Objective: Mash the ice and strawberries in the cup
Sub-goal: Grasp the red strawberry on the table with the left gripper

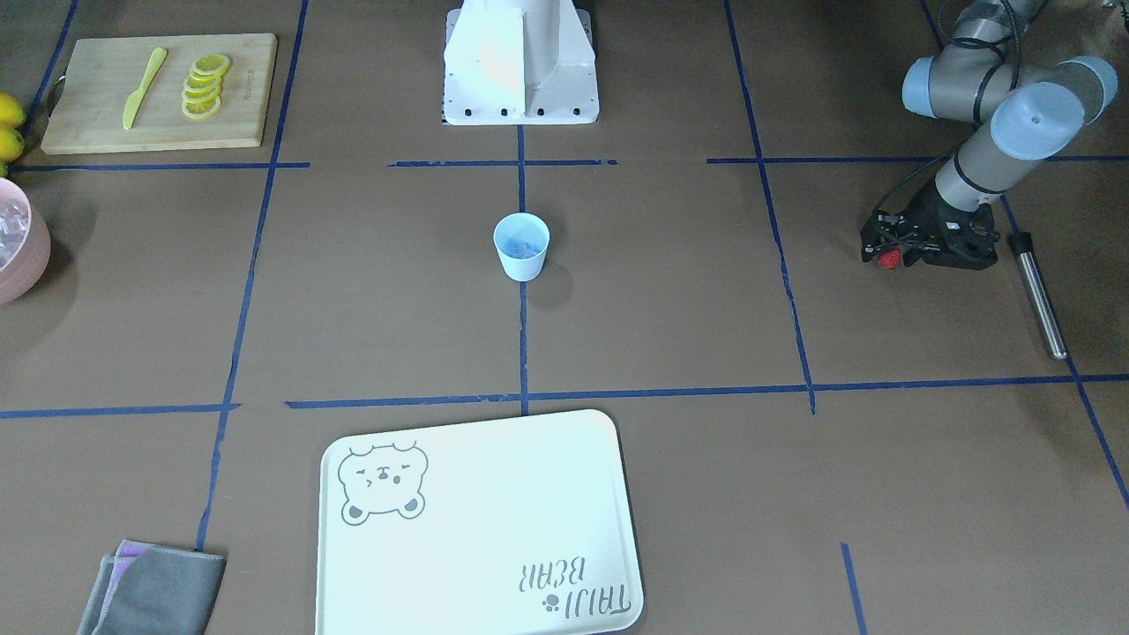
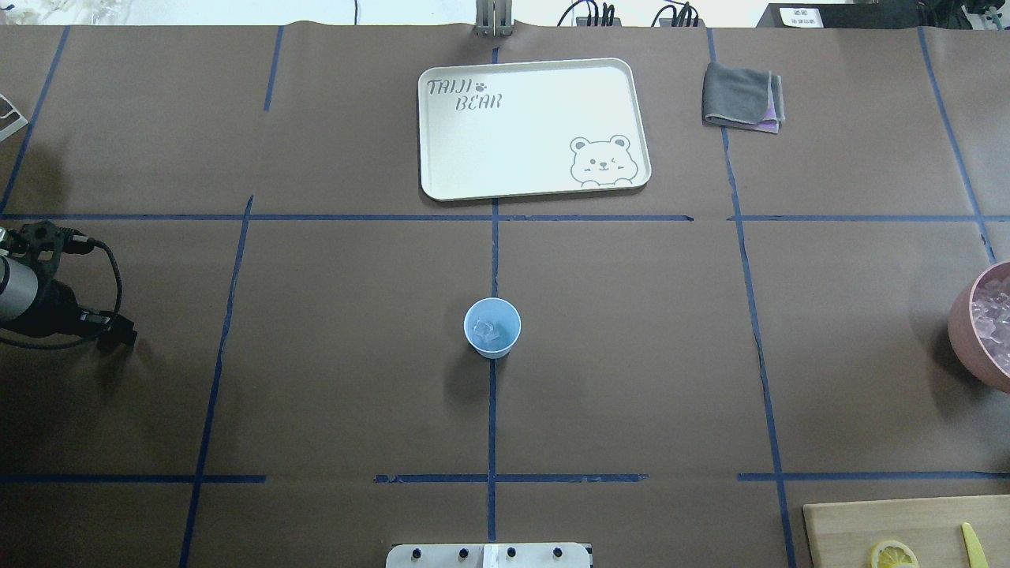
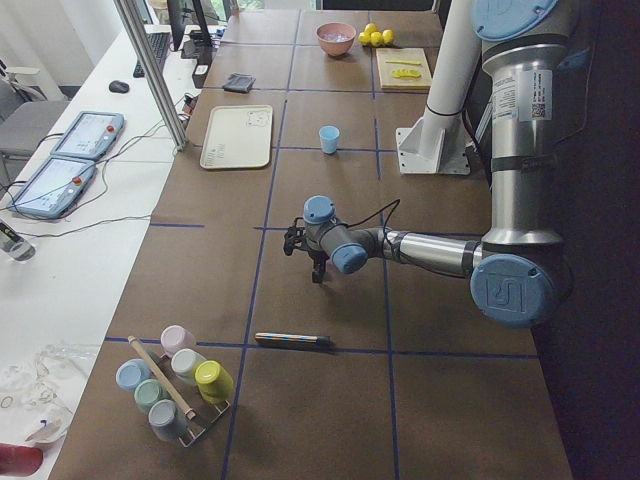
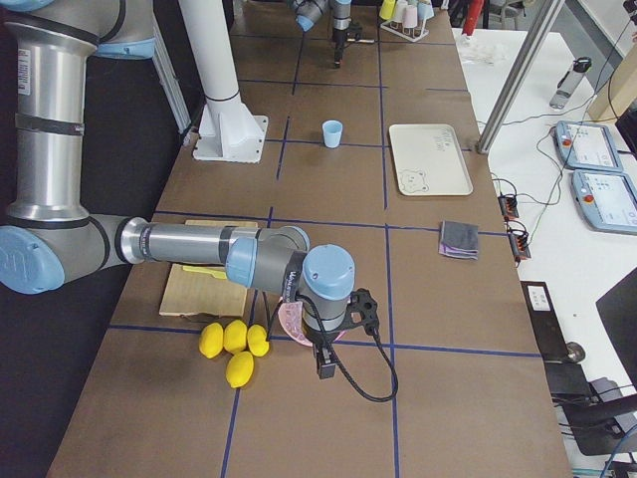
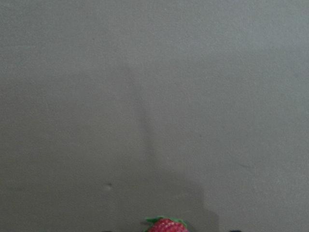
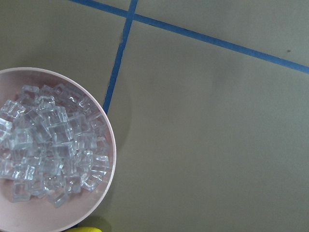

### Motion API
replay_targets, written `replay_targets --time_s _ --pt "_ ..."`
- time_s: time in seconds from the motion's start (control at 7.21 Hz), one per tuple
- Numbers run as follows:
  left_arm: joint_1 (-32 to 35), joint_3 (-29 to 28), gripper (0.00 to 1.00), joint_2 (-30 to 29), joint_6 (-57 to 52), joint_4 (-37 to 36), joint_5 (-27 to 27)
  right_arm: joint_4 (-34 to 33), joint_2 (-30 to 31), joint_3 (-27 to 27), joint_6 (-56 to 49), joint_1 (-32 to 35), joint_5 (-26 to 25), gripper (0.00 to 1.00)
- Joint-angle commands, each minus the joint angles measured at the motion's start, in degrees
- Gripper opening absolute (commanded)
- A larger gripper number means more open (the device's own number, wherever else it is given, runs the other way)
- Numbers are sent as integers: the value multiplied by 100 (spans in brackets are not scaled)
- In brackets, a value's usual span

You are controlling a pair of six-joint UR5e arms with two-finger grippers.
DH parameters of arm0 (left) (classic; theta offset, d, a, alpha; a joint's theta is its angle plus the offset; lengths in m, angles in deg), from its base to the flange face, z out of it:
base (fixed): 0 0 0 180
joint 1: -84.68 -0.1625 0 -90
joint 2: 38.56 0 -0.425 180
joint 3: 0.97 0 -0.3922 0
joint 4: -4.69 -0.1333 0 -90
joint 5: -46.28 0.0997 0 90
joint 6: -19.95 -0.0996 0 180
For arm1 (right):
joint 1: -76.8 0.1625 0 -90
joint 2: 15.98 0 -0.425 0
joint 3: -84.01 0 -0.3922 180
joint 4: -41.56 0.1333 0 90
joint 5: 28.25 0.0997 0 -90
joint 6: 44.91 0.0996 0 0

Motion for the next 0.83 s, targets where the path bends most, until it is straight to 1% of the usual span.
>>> replay_targets --time_s 0.0,0.14,0.42,0.55,0.69 --pt "5 110 3 22 -10 -3 -2 -9 0 6 10 0 0 100" --pt "5 251 0 31 -1 -38 -2 0 0 6 10 0 9 100" --pt "57 873 0 49 -1 -56 33 -9 9 -20 10 0 9 100" --pt "75 1163 0 -3 8 -221 33 -9 35 -29 10 0 9 100" --pt "66 1697 0 -143 43 -1215 41 -9 35 -38 19 0 9 100"
